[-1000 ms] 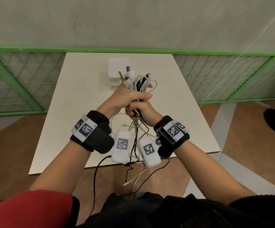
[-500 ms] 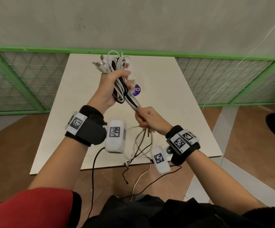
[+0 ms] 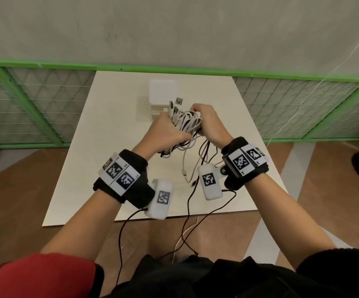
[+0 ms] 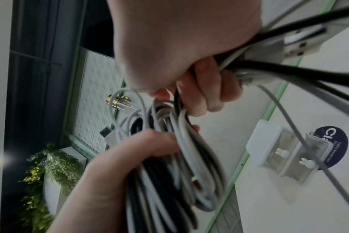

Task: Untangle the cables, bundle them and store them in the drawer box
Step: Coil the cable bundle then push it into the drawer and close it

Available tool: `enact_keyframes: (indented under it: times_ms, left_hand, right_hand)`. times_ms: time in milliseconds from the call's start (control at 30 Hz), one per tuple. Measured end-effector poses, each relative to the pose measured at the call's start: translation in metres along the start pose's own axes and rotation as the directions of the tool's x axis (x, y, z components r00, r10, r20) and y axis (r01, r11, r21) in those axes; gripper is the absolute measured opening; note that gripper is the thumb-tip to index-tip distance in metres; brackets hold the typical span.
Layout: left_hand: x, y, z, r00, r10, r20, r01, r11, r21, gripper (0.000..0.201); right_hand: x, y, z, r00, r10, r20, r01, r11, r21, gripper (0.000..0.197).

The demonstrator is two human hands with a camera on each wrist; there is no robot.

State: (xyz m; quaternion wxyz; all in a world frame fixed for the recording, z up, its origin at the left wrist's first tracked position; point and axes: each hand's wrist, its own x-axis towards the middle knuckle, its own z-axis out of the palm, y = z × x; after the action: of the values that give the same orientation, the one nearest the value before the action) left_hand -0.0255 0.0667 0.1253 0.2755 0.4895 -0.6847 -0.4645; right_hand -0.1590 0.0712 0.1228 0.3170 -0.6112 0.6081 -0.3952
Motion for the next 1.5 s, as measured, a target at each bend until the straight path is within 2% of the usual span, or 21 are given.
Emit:
enact_keyframes:
  times_ms: [67, 167, 267, 333, 433, 500, 600, 700, 833, 900, 1000, 1200, 1300, 1400, 1500]
  left_hand:
    - [-0.002, -0.002, 0.002, 1.000, -0.019, 0.018, 0.019, 0.999, -0.042, 0.039]
    - [-0.006, -0.001, 0.002, 0.997, -0.005, 0.073, 0.009, 0.998, -0.054, 0.017]
    - [-0.011, 0.001, 0.007, 0.997, -0.004, 0.075, 0.013, 0.991, -0.132, 0.016]
    - [-0.012, 0.001, 0.010, 0.999, 0.000, 0.046, 0.010, 0.979, -0.205, 0.024]
    - [-0.013, 0.005, 0.012, 0.999, -0.042, 0.022, 0.046, 0.967, -0.252, 0.023]
    - [-0.012, 0.008, 0.014, 0.995, -0.080, -0.057, 0.062, 0.963, -0.262, 0.025]
    - [-0.014, 0.006, 0.022, 0.970, -0.102, -0.221, 0.048, 0.970, -0.239, 0.039]
    - [-0.012, -0.001, 0.026, 0.952, -0.090, -0.293, 0.030, 0.979, -0.203, 0.035]
    - [-0.010, 0.001, 0.023, 0.958, -0.093, -0.270, 0.042, 0.981, -0.187, 0.036]
    - [-0.006, 0.003, 0.018, 0.974, -0.076, -0.212, 0.047, 0.989, -0.140, 0.033]
    - [-0.001, 0.003, 0.015, 0.976, -0.083, -0.200, 0.063, 0.992, -0.106, 0.024]
    - [0.000, -0.001, 0.012, 0.992, -0.072, -0.099, 0.060, 0.991, -0.118, 0.016]
    - [-0.001, 0.002, 0.013, 0.990, -0.070, -0.122, 0.055, 0.990, -0.128, 0.019]
    - [-0.004, 0.007, 0.013, 0.988, -0.049, -0.150, 0.027, 0.989, -0.145, 0.024]
    - [-0.002, 0.008, 0.008, 0.974, -0.093, -0.205, 0.037, 0.964, -0.263, 0.024]
  right_hand:
    - [-0.002, -0.004, 0.003, 0.999, 0.030, -0.020, -0.030, 1.000, -0.005, 0.037]
    - [-0.002, -0.007, 0.006, 0.997, 0.059, -0.050, -0.062, 0.997, -0.050, 0.047]
    - [0.002, -0.009, 0.006, 0.997, 0.050, -0.062, -0.059, 0.986, -0.155, 0.038]
    - [0.006, -0.010, 0.007, 0.993, 0.048, -0.105, -0.069, 0.975, -0.209, 0.029]
    - [0.007, -0.012, 0.009, 0.989, 0.057, -0.138, -0.086, 0.973, -0.214, 0.022]
    - [0.007, -0.011, 0.010, 0.988, 0.072, -0.139, -0.096, 0.979, -0.181, 0.020]
    - [0.006, -0.012, 0.012, 0.990, 0.080, -0.115, -0.101, 0.977, -0.188, 0.019]
    - [0.006, -0.013, 0.013, 0.995, 0.066, -0.078, -0.082, 0.971, -0.222, 0.023]
    - [0.008, -0.012, 0.013, 0.996, 0.051, -0.077, -0.069, 0.968, -0.242, 0.028]
    - [0.010, -0.010, 0.013, 0.995, 0.068, -0.079, -0.083, 0.974, -0.209, 0.024]
    - [0.013, -0.008, 0.012, 0.993, 0.081, -0.082, -0.093, 0.983, -0.155, 0.020]
    - [0.014, -0.007, 0.011, 0.994, 0.086, -0.066, -0.100, 0.962, -0.254, 0.022]
    - [0.017, -0.008, 0.009, 0.996, 0.088, -0.012, -0.088, 0.975, -0.203, 0.023]
    - [0.014, -0.012, 0.002, 0.999, 0.009, 0.046, -0.004, 0.993, -0.121, 0.028]
    - [0.004, -0.007, -0.005, 0.997, -0.065, 0.039, 0.063, 0.997, 0.047, 0.031]
